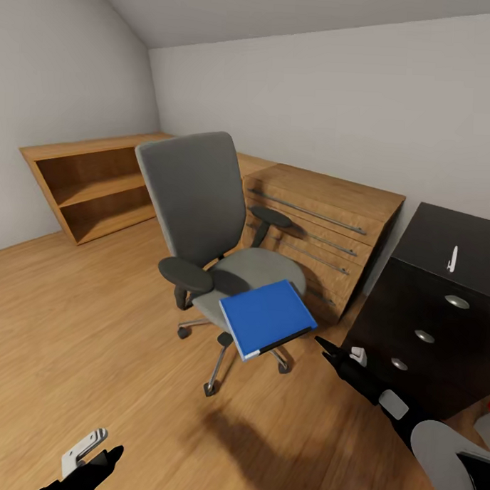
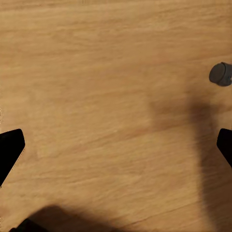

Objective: In the bedroom, organize the workspace by keeping the computer under the desk, ensuring the monitor is on the desk, placing the keyboard on the desk next to the monitor, placing the mouse on the desk next to the keyboard, moving the folder from the swivel chair onto the desk next to the mouse, stacking the notebook on top of the folder with the pen on top of the notebook, and positioning the swivel chair next to the desk.

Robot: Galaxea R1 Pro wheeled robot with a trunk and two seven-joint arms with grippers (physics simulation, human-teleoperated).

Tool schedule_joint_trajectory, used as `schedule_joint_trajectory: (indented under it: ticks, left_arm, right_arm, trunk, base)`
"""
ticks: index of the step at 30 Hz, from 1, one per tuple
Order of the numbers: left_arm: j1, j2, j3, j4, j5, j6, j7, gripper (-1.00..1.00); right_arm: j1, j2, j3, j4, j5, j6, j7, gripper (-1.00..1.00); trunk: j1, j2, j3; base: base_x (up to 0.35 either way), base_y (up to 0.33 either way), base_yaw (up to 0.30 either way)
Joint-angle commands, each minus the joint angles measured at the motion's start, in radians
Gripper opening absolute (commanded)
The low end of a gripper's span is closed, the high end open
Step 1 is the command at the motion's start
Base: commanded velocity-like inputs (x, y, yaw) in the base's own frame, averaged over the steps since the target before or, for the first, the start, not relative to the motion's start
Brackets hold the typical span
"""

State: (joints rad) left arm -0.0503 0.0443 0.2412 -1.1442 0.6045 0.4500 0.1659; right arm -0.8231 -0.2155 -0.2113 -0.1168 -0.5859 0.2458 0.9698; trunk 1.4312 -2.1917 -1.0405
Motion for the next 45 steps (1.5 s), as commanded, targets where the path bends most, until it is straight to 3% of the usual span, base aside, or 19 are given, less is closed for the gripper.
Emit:
schedule_joint_trajectory:
  ticks: [1, 17, 24, 45]
  left_arm:
    - [0.000, 0.000, 0.000, 0.000, 0.010, 0.004, 0.007, 1.00]
    - [0.000, 0.000, -0.002, 0.011, 0.009, 0.003, 0.007, 1.00]
    - [0.000, -0.001, -0.001, 0.011, 0.010, -0.047, 0.007, 1.00]
    - [0.000, 0.000, 0.000, 0.014, 0.009, -0.080, 0.007, 1.00]
  right_arm:
    - [-0.001, 0.000, -0.008, 0.000, 0.002, 0.010, 0.007, 1.00]
    - [-0.001, -0.001, -0.009, 0.000, 0.001, 0.010, 0.035, 1.00]
    - [-0.001, -0.001, -0.010, 0.000, 0.001, 0.009, 0.035, 1.00]
    - [-0.001, 0.002, -0.009, 0.000, 0.001, 0.008, 0.034, 1.00]
  trunk:
    - [0.000, 0.000, -0.001]
    - [0.000, 0.000, -0.001]
    - [0.027, -0.049, -0.023]
    - [0.027, -0.049, -0.023]
  base:
    - [0.172, 0.136, 0.000]
    - [0.061, 0.040, 0.000]
    - [0.000, 0.000, 0.000]
    - [0.055, 0.011, 0.000]
